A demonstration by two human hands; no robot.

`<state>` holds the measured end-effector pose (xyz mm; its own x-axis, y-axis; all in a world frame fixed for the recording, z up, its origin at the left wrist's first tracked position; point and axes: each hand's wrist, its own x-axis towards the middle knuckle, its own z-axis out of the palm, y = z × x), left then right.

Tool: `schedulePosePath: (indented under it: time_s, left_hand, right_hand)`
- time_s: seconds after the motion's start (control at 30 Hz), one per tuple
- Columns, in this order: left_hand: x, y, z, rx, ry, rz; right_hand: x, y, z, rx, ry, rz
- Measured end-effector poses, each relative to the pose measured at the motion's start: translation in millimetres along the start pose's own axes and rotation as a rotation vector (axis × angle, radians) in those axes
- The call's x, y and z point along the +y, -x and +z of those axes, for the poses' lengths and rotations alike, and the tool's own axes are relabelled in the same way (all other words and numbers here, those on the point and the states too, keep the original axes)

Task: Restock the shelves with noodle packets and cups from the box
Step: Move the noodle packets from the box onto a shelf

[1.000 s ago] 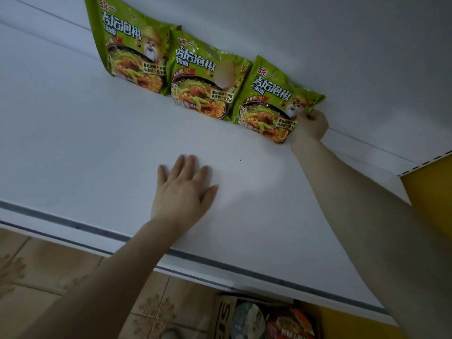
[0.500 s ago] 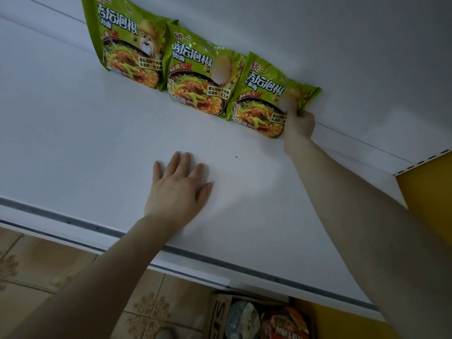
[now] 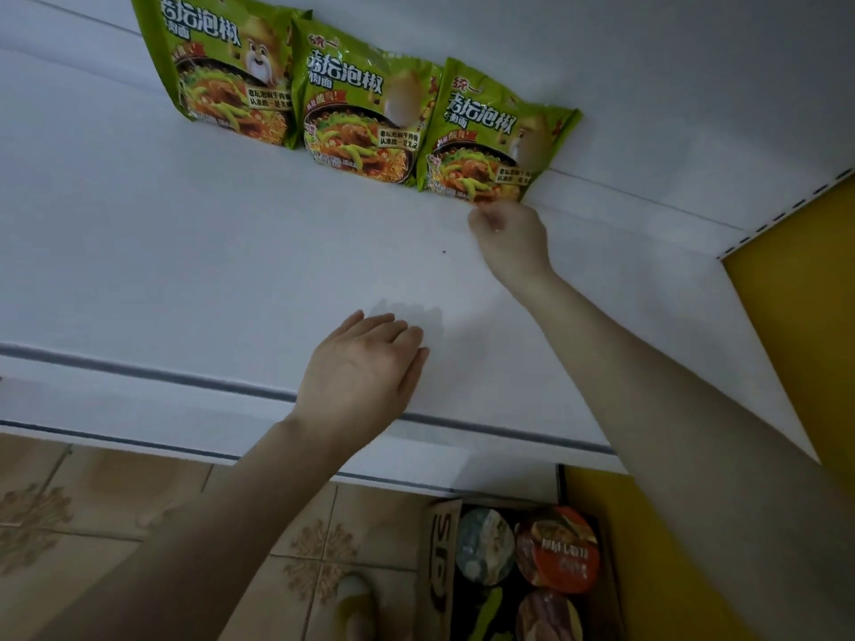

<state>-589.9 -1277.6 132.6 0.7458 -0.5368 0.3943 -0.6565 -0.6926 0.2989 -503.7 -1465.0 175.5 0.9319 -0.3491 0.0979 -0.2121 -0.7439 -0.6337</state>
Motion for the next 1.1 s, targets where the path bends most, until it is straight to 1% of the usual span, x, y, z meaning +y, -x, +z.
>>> schedulePosePath:
  time_s: [0.13, 0.27, 0.37, 0.53, 0.67, 0.77, 0.87, 0.97, 1.1]
  left_hand:
    - [12.6, 38.1, -17.9, -0.037, 0.021, 0.112]
    - [29.3, 75.9, -39.0, -0.069, 0.058, 0.218]
    - [48.7, 97.2, -49.4, -0.062, 0.087, 0.295]
    - [90.8, 118.4, -50.9, -0.089, 0.076, 0.400]
    - [124.5, 134.8, -28.9, -0.181, 0.107, 0.457]
    - [150.1, 152.0, -3.1, -0.285, 0.163, 0.476]
    - [174.6, 172.4, 31.5, -0.429, 0.216, 0.454]
    - [196.8, 192.0, 65.5, -0.537, 0.169, 0.426]
    - [219.6, 212.5, 110.7, -0.689, 0.163, 0.289]
  right_hand:
    - [-4.2, 57.6, -2.0, 0.028, 0.023, 0.055]
    - [0.9, 123.8, -17.9, 0.108, 0.016, 0.147]
    - [12.8, 172.2, -36.6, 0.156, 0.015, 0.211]
    - [49.1, 241.8, -69.8, 0.168, 0.082, 0.360]
    - [97.1, 297.6, -86.4, 0.154, 0.080, 0.542]
    - [136.8, 342.7, -95.5, 0.125, 0.096, 0.655]
    - [180.1, 386.2, -101.1, 0.089, 0.117, 0.751]
    - [224.2, 426.1, -97.8, 0.060, 0.064, 0.843]
    - [273.5, 469.7, -78.6, 0.000, -0.025, 0.952]
